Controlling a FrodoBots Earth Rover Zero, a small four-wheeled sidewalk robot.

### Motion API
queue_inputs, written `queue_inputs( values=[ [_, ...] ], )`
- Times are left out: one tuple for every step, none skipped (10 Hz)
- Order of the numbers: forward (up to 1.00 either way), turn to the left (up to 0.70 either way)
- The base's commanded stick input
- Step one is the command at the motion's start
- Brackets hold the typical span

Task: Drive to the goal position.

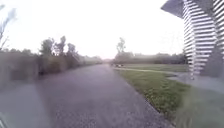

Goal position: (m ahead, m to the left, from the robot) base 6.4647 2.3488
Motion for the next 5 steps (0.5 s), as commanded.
queue_inputs(
  values=[
    [0.70,-0.14],
    [0.70,-0.14],
    [0.70,0.00],
    [0.70,0.00],
    [0.70,0.00]
  ],
)
